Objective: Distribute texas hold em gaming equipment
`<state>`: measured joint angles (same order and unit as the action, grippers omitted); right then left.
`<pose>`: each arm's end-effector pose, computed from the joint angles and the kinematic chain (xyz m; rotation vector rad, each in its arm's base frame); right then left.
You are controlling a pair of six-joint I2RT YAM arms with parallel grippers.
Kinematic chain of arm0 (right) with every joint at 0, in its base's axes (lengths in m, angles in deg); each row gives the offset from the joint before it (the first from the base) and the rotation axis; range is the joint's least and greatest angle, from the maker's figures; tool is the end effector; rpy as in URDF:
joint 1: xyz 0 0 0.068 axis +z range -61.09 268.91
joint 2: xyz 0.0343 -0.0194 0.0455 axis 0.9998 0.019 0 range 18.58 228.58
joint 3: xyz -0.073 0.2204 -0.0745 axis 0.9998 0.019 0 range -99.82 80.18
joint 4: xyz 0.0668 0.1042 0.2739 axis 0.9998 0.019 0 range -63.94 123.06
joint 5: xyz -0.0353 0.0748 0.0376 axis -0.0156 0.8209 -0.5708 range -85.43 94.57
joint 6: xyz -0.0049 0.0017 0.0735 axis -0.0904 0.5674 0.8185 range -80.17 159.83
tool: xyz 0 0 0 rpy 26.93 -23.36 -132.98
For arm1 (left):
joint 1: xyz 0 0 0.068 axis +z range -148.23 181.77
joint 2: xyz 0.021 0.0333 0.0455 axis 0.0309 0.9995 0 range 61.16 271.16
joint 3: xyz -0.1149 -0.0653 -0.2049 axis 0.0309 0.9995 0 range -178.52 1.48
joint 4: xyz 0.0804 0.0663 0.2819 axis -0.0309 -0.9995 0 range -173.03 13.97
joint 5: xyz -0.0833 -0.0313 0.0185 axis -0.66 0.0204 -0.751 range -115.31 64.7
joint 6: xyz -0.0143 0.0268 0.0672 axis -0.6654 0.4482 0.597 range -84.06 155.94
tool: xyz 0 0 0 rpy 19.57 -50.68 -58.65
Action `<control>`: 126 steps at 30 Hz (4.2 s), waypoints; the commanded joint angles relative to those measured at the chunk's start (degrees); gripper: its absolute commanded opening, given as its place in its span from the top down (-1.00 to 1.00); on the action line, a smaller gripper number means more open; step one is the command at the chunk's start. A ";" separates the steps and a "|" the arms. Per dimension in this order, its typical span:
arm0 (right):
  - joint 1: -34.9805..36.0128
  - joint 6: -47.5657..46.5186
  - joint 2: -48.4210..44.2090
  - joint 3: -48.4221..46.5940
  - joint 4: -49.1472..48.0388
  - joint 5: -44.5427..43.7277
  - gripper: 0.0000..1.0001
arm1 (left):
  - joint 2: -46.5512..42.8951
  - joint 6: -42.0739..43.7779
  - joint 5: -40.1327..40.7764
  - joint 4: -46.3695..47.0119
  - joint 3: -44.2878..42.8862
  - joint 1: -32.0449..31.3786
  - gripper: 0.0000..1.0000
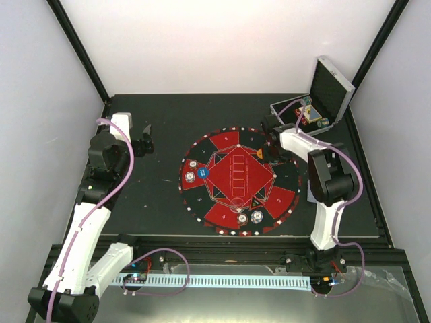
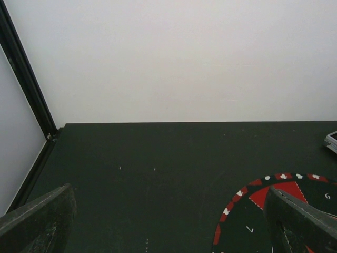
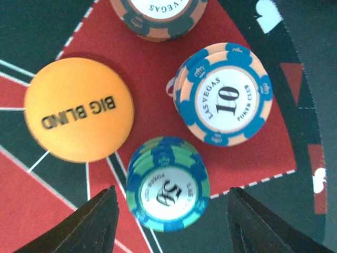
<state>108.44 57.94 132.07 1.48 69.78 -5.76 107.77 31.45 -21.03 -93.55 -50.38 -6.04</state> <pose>0.3896 0.1265 0.0821 -0.0096 2.8906 -0.1534 0.2694 -0.0323 0.3406 -0.0021 1.7852 -0.0878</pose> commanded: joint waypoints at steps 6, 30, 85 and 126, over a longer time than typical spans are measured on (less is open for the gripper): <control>-1.21 -2.29 -13.06 3.06 1.54 1.92 -0.34 | -0.47 -0.43 -0.32 0.71 -0.27 0.49 -0.98; -23.22 -5.42 2.12 -11.34 -1.05 6.92 -0.50 | 0.10 -0.51 -0.57 0.74 -0.31 0.45 -0.98; -22.98 -8.16 4.24 -16.29 2.69 9.94 0.23 | 0.06 -0.30 -0.30 0.69 -0.35 0.45 -0.98; 26.70 11.58 -33.05 30.20 3.89 7.17 0.25 | -0.12 -0.88 -1.23 0.81 -0.25 0.50 -0.98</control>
<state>134.87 65.92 101.80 28.12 71.94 4.23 107.79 31.01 -21.64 -93.55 -50.38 -6.04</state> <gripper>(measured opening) 0.414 0.990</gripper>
